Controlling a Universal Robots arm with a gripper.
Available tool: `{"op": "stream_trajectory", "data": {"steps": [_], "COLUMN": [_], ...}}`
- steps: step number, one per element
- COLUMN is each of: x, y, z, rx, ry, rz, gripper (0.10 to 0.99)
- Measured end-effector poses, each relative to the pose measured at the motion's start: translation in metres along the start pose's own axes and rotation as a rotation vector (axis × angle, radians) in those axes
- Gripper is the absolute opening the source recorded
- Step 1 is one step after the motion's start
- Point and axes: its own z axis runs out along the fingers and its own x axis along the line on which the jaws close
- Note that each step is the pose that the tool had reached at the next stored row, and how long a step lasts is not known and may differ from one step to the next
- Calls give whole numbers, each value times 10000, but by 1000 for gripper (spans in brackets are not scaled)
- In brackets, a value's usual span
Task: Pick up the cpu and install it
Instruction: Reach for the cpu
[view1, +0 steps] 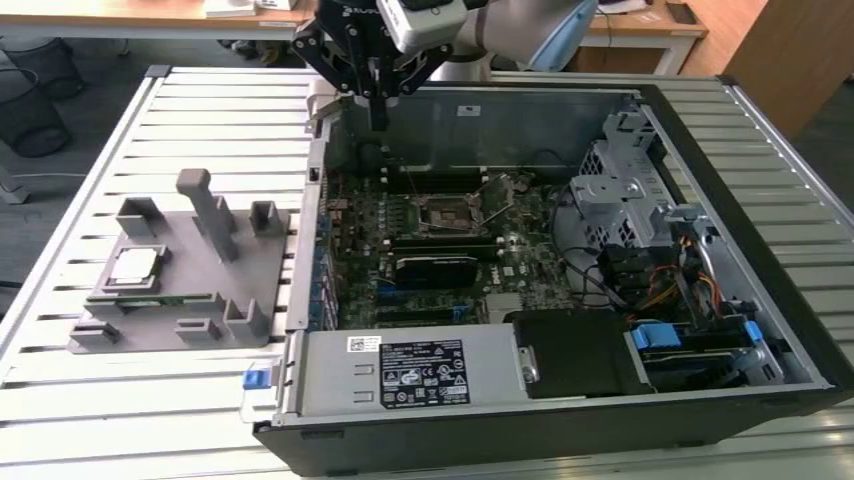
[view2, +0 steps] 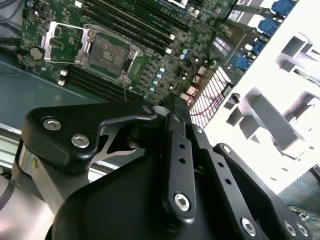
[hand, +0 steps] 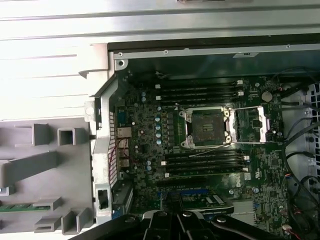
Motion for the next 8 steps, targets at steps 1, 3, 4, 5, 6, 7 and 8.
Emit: {"op": "stream_trajectory", "data": {"steps": [1, 3, 4, 5, 6, 7, 8], "x": [7, 22, 29, 35, 42, 49, 55], "y": [-1, -2, -2, -3, -3, -4, -4], "z": [0, -1, -1, -1, -1, -1, -1], "rx": [0, 0, 0, 0, 1, 1, 0], "ry": [0, 0, 0, 0, 0, 0, 0], "rz": [-1, 0, 0, 0, 0, 0, 0], "gripper": [106, 106, 106, 106, 106, 106, 106]}}
